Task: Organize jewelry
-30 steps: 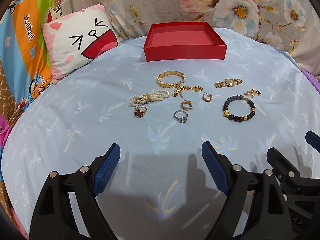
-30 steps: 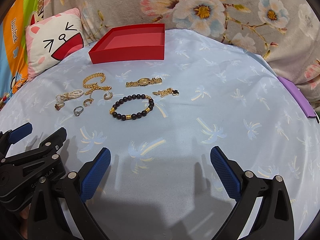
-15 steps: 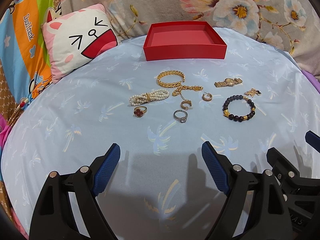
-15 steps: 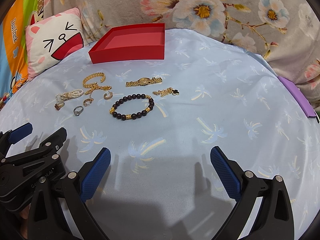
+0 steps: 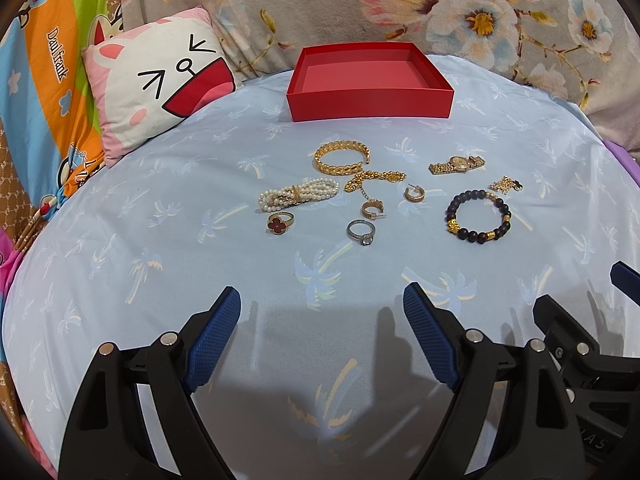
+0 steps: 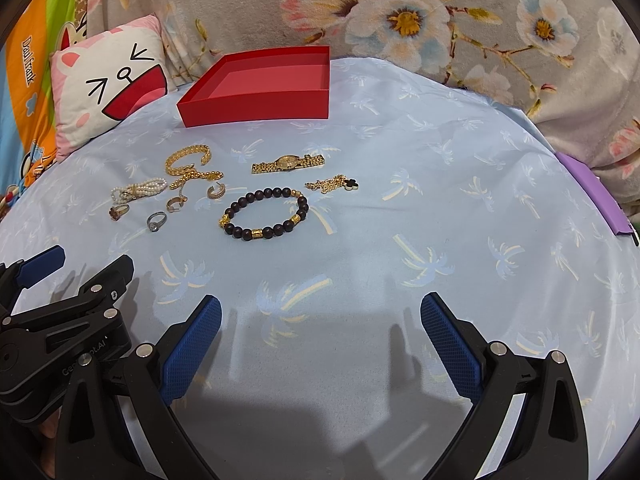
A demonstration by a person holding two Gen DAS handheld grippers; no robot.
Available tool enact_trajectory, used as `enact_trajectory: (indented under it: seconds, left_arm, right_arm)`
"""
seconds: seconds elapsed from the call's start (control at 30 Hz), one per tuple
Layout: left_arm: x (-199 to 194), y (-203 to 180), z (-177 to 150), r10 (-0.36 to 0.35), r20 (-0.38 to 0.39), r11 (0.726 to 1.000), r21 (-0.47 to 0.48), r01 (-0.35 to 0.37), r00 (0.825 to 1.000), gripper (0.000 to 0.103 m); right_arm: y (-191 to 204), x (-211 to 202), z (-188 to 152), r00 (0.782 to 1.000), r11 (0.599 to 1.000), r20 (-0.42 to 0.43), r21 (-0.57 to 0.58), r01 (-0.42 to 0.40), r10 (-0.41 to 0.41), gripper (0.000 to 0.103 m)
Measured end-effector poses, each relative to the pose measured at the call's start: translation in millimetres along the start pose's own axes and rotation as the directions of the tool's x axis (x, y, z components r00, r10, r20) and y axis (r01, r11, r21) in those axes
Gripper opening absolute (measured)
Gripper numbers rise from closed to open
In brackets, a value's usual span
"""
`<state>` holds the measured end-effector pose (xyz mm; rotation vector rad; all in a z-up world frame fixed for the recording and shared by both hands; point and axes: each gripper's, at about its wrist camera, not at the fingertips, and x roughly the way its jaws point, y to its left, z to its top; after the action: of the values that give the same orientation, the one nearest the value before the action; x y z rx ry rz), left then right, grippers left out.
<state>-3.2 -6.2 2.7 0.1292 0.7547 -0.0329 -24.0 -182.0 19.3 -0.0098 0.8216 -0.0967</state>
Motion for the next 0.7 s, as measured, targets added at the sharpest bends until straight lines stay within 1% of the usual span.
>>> enact_trajectory:
  seconds: [0.3, 0.4, 0.43, 0.47, 0.53, 0.57, 0.67, 0.7]
  left_arm:
    - [-0.1, 0.1, 0.0, -0.001, 0.001, 1.0, -0.001, 0.001, 1.0, 0.081]
    - [0.6, 3.1, -0.1, -0.024, -0.004, 1.0, -0.018, 0.024, 1.0, 0.081]
    - [1.2, 5.1, -0.6, -0.029, -0.009, 0.999, -0.02, 0.029, 1.0, 0.084]
    - [2.0, 7.6, 0.9, -0.039, -0.017, 0.999, -0.01, 0.039, 0.999, 0.089]
    - [5.1, 19.1, 5.0, -0.076, -0.035, 0.997, -0.002, 0.076, 0.996, 0.09]
    - [5.7, 27.5, 8.1, -0.077, -0.034, 0.997, -0.016, 0.076, 0.996, 0.09]
    - [7.7, 57.3, 16.9, -0.02, 0.025, 0.998, -0.062, 0.022, 0.999, 0.091]
    - [10.4, 64.2, 19.5, -0.01, 0.026, 0.998, -0.064, 0.012, 1.0, 0.091]
  right_arm:
    - [0.2, -0.7, -1.0, 1.0, 1.0, -0.001, 0.001, -0.001, 0.001, 0.098]
    - [0.1, 4.1, -4.6, 1.0, 1.0, -0.007, 0.005, -0.022, 0.022, 0.098]
    - [-1.1, 4.1, -4.6, 1.0, 1.0, -0.005, 0.011, -0.026, 0.026, 0.098]
    - [-2.9, 3.6, -4.0, 1.0, 0.999, 0.0, 0.016, -0.029, 0.029, 0.098]
    - [-7.1, 4.2, 1.3, 1.0, 0.999, 0.009, 0.022, -0.026, 0.026, 0.098]
    - [-10.0, 4.7, 5.0, 1.0, 0.999, 0.007, 0.027, -0.03, 0.029, 0.098]
    - [-18.1, 8.1, 17.0, 0.998, 0.997, -0.004, 0.046, -0.055, 0.055, 0.097]
    - [-19.5, 10.7, 20.4, 0.998, 0.997, -0.012, 0.047, -0.065, 0.066, 0.093]
